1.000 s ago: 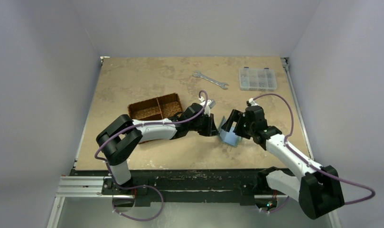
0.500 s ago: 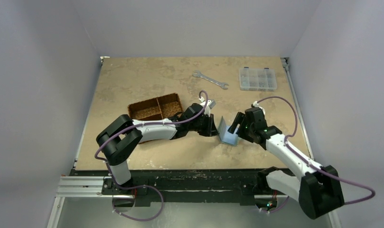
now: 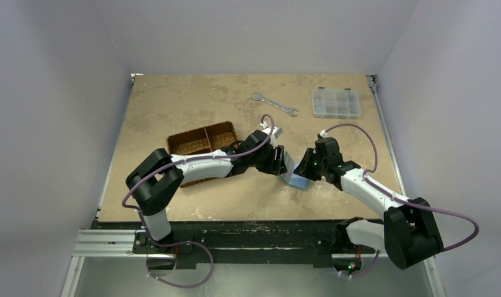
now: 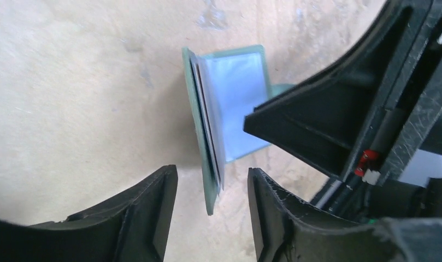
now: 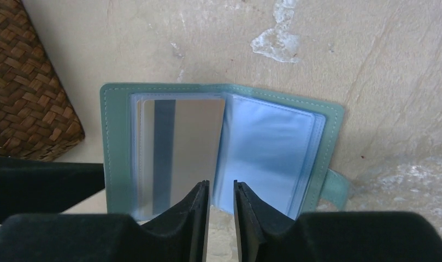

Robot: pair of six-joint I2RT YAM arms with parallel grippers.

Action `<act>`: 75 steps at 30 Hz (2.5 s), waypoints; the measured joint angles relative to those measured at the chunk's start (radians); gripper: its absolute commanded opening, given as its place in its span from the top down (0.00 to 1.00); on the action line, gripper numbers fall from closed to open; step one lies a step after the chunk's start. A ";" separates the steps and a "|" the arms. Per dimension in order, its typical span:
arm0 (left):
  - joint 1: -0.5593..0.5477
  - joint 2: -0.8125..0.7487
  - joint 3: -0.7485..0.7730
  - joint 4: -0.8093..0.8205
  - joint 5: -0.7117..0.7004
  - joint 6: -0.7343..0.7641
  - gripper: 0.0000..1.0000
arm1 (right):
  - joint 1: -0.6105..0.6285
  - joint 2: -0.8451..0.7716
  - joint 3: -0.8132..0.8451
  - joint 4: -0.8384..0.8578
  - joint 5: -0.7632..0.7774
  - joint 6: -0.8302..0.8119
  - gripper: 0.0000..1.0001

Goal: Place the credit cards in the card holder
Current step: Open the card holder at the center of the board.

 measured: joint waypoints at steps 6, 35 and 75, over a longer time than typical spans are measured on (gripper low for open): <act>0.000 -0.033 0.071 -0.156 -0.138 0.082 0.59 | 0.000 0.004 -0.021 0.049 -0.018 0.000 0.71; 0.052 0.144 0.045 -0.020 -0.011 0.046 0.99 | -0.116 0.043 -0.047 0.048 -0.008 -0.021 0.69; 0.195 -0.225 0.311 -0.308 0.145 0.223 0.27 | 0.061 -0.076 0.300 -0.102 -0.012 -0.195 0.24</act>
